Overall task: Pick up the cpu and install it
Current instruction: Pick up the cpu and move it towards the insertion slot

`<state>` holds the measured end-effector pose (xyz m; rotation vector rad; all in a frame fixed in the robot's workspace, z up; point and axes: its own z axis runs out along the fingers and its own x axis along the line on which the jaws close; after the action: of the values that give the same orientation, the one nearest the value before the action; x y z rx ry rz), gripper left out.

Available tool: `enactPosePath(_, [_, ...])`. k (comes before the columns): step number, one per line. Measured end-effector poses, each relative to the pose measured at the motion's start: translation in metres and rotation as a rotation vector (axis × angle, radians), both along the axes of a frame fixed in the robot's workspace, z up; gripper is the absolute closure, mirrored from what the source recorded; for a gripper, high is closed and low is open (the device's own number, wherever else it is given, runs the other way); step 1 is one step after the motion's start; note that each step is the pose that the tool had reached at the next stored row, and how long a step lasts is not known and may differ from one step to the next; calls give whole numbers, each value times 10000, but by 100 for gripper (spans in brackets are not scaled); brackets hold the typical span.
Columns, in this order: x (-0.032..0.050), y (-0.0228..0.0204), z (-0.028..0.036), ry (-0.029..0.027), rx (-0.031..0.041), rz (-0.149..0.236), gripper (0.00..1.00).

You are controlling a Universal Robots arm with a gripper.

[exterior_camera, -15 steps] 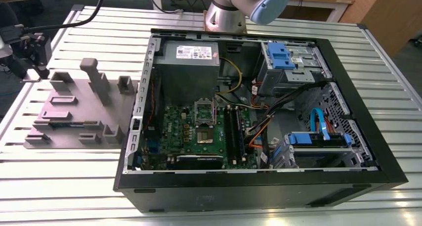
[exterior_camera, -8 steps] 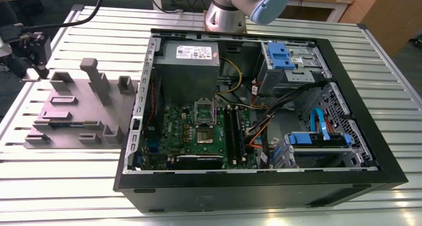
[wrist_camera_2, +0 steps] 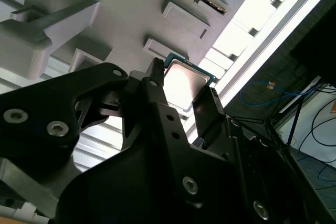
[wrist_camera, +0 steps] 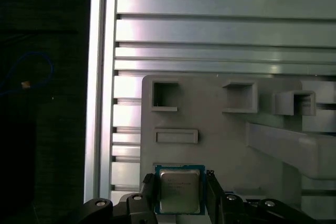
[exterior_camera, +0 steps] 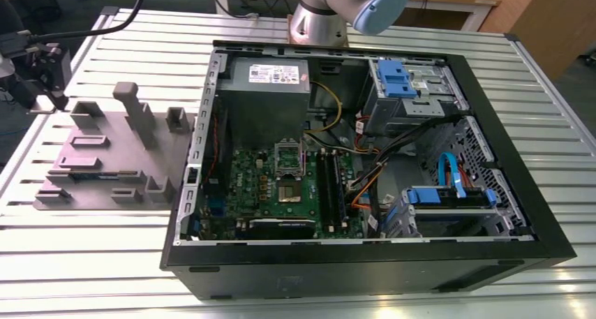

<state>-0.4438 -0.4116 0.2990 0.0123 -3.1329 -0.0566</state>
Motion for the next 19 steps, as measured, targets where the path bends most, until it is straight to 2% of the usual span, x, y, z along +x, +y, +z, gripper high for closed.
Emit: enactPosePath(19, [0,0,72,0,1,-18,53])
